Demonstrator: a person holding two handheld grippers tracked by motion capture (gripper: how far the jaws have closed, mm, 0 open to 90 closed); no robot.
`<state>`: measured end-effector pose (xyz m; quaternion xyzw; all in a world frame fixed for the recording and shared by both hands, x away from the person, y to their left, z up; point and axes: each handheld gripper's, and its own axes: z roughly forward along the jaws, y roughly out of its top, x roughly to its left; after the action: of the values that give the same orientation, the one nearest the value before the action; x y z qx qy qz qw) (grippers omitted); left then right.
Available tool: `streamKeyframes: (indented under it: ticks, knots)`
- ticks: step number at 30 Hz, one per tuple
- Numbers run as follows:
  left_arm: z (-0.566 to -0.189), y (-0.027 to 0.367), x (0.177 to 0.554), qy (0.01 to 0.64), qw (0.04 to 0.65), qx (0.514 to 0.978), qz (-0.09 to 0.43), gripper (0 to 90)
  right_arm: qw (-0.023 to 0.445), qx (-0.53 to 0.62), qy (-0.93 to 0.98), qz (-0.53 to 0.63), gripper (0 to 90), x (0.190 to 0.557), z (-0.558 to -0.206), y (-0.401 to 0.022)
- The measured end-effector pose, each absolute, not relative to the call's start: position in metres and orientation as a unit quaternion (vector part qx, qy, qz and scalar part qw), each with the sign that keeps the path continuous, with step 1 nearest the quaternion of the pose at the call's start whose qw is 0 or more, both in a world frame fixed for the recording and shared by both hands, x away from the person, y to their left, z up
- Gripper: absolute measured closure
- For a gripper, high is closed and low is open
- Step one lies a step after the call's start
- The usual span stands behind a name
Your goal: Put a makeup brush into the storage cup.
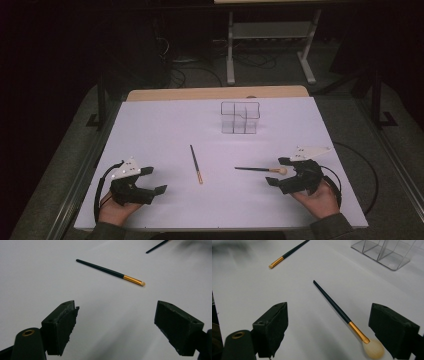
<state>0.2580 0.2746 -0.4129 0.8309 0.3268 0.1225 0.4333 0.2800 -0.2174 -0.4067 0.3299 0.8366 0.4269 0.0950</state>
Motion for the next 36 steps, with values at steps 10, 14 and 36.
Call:
streamKeyframes:
  ticks: [10, 14, 36]
  knots:
    - [-0.412, 0.273, 0.258, 0.326, 0.435, 0.83, 0.124, 16.9, 0.093, 0.324, 0.842, 0.422, 15.4, 0.283, -0.401, -0.206]
    - [-0.412, 0.273, 0.258, 0.326, 0.436, 0.83, 0.126, 16.9, 0.09, 0.322, 0.845, 0.417, 15.8, 0.288, -0.394, -0.193]
    - [-0.407, 0.276, 0.254, 0.318, 0.437, 0.83, 0.134, 16.9, 0.041, 0.288, 0.888, 0.357, 15.5, 0.321, -0.353, -0.102]
